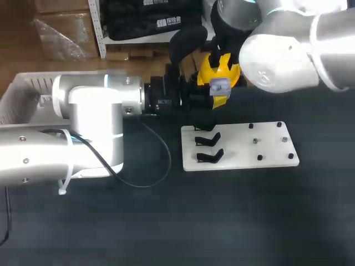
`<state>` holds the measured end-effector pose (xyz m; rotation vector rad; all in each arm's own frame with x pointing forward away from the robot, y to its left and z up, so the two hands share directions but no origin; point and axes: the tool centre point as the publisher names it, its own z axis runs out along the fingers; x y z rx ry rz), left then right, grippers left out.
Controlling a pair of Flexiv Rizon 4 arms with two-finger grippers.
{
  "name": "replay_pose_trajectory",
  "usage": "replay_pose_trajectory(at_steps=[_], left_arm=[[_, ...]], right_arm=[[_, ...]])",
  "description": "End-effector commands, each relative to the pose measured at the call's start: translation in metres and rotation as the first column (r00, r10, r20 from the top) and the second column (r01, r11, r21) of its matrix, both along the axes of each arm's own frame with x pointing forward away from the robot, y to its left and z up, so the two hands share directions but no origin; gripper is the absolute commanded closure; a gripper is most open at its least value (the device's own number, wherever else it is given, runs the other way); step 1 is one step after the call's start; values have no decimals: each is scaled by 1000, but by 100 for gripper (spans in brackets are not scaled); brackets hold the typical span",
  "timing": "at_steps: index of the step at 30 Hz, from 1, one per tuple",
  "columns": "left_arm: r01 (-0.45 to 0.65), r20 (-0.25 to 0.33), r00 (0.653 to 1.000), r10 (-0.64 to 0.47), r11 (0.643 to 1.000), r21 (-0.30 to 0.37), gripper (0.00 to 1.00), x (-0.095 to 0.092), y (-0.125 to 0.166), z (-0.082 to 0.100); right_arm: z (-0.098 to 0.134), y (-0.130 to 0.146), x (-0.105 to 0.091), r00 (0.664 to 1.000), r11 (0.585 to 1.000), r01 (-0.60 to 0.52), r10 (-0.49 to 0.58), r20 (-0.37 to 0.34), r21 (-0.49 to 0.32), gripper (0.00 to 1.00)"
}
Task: Pick up each earbud case from the left stands, insert the matching earbuds, close the lid, and place the case in the box.
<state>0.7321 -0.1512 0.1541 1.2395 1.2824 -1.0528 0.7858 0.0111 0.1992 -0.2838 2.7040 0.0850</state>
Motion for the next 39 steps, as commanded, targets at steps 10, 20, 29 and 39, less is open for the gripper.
replay_pose_trajectory(at_steps=[10, 20, 29, 39], left_arm=[[-11, 7, 1000, 11, 1000, -7, 100, -3, 0, -2], [-11, 7, 1000, 11, 1000, -7, 100, -3, 0, -2], [-11, 7, 1000, 11, 1000, -7, 100, -3, 0, -2], [-24, 77, 997, 26, 999, -25, 100, 1, 31, 24]], right_arm=[[-13, -3, -19, 999, 1000, 16, -17, -32, -26, 60], [-11, -9, -40, 999, 999, 32, -33, -23, -31, 59], [5, -21, -43, 993, 993, 106, -108, 43, 43, 52], [20, -64, -51, 960, 957, 253, -267, 90, 139, 0]])
